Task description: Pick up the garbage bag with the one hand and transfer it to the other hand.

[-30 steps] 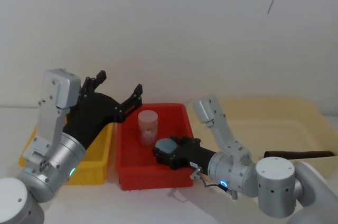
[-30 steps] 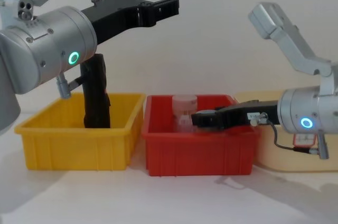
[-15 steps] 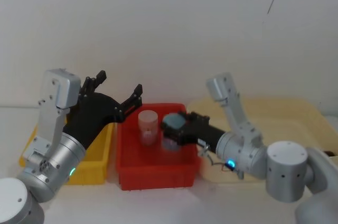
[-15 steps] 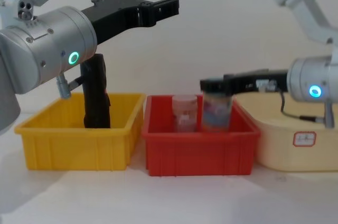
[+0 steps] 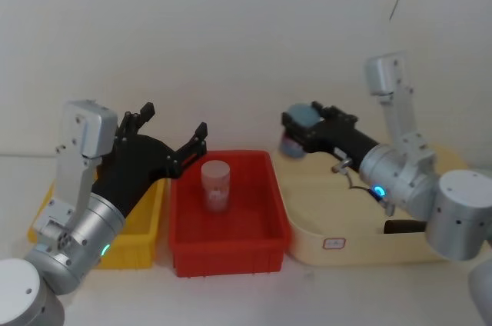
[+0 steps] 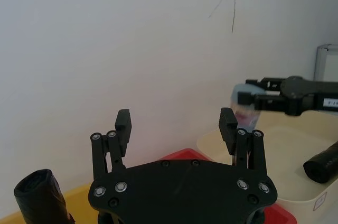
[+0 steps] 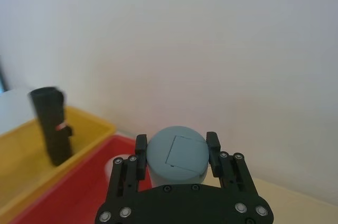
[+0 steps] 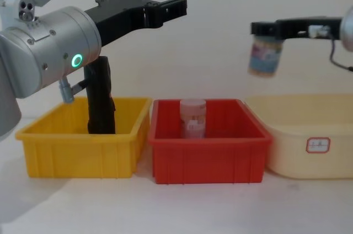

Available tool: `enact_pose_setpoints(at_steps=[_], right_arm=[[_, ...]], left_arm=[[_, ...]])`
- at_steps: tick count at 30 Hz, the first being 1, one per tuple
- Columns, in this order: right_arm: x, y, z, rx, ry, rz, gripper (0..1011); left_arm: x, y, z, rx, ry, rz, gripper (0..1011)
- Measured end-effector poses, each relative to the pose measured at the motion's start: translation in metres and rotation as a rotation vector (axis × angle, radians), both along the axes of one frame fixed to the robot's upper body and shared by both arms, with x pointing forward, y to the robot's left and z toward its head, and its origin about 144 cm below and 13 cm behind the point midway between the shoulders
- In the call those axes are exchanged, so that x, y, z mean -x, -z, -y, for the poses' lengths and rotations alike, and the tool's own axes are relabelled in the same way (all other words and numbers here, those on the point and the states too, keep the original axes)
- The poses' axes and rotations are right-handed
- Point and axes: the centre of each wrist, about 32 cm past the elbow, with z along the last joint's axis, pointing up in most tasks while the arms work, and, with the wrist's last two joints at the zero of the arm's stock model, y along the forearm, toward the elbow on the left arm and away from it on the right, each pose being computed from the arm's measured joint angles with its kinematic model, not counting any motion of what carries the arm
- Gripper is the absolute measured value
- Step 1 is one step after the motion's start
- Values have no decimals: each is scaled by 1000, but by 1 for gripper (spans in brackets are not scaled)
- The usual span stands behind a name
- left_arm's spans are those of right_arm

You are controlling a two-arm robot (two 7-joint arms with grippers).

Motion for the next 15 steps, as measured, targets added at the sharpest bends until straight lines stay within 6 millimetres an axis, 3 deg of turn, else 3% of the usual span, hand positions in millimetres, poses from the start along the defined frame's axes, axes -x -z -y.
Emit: enact_pose_setpoints(at_steps=[7,15], right_arm=[[0,-2,23,0,76,4,656],[4,14,40,38,127,-57,658]], left_arm=[[0,0,0,0,0,0,1001],[0,0,0,0,0,0,1001]])
